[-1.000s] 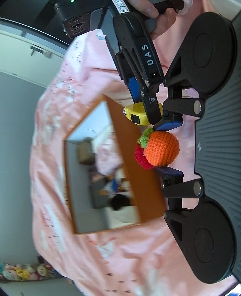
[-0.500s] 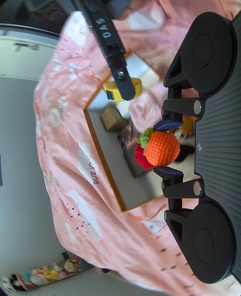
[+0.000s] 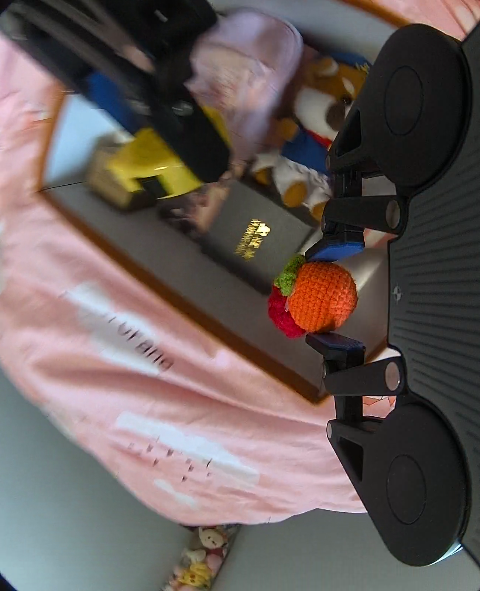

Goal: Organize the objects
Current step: 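Lower the fruit and tape measure into the box and open both grippers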

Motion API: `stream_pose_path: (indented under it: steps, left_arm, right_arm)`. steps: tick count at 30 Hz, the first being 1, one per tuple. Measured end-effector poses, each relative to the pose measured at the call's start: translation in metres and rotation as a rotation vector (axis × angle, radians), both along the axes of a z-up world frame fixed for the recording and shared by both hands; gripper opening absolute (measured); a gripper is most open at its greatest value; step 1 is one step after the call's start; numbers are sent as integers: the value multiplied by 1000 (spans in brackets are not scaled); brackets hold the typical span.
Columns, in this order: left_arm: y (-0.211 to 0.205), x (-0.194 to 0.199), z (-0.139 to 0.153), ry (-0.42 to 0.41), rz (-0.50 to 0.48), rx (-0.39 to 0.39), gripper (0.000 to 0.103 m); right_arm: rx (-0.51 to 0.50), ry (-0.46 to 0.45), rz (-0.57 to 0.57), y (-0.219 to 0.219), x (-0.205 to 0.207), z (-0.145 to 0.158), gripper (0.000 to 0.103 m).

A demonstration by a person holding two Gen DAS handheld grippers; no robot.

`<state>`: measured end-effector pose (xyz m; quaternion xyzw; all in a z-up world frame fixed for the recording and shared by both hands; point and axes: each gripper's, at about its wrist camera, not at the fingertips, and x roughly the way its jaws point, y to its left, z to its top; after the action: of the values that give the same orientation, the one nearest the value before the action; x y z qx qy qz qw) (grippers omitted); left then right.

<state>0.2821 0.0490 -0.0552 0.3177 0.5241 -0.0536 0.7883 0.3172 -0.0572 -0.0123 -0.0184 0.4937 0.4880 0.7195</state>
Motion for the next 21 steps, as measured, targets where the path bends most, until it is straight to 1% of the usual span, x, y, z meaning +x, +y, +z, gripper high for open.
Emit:
stream_pose_path:
  steps: [4,8,12,14,21]
  left_arm:
    - [-6,14,-20,75,-8,75,46]
    - [-5,25,-33,153,21,63,46]
    - [-4,27,-45,171,29,97,46]
    - [-3,27,-48,177,32,76,46]
    - [-5,20,-42,159,36,-41,46]
  right_arm:
    - [2,5,-14,-1,14,-6,53]
    - [2,-8,-9,-5,22,-10,53]
    - [0,-40,-6,-9,25,-12,53]
    - [6,-34,-7,-12,28,-12,53]
    - [15,-48,-33,-20,37,-8,53]
